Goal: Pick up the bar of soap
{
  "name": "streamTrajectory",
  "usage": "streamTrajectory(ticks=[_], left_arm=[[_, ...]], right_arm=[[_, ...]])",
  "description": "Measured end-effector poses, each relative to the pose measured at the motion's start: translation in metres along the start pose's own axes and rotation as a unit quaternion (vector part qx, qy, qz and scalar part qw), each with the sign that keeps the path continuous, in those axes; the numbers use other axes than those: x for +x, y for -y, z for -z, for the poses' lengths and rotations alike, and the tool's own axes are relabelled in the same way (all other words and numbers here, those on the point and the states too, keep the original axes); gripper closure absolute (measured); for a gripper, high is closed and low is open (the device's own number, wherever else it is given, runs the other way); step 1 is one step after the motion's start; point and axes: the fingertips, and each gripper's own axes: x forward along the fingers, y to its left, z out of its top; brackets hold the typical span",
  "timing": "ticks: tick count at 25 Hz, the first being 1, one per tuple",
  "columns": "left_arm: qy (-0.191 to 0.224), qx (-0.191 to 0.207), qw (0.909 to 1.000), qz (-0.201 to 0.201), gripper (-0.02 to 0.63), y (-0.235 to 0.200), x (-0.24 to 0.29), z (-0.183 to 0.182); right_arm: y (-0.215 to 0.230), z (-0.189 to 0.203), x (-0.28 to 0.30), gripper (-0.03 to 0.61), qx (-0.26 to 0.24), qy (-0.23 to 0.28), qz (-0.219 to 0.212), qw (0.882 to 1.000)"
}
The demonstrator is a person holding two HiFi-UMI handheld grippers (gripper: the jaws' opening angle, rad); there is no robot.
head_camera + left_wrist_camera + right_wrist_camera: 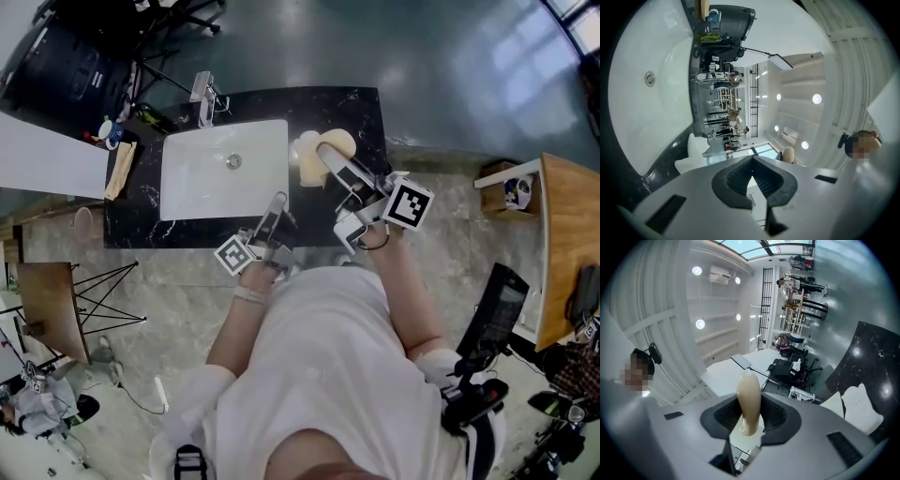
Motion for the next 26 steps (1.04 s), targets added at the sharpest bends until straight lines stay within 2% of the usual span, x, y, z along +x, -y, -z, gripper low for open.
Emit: streamTrajectory(ticks=[4,26], left_arm=[[0.003,-0.003,1.0000,-0.001,0.606,-0.001,0.000,-0.004],[0.004,-0.006,1.0000,0.000,0.607,-0.004,0.003,-0.003]], right_arm=[[0.003,-0.001,0.004,0.453,-0.013,-0.002,0.010,1.000],[0.013,-0.006,-0.003,0.453,-0.010,0.000,0.022,1.000]])
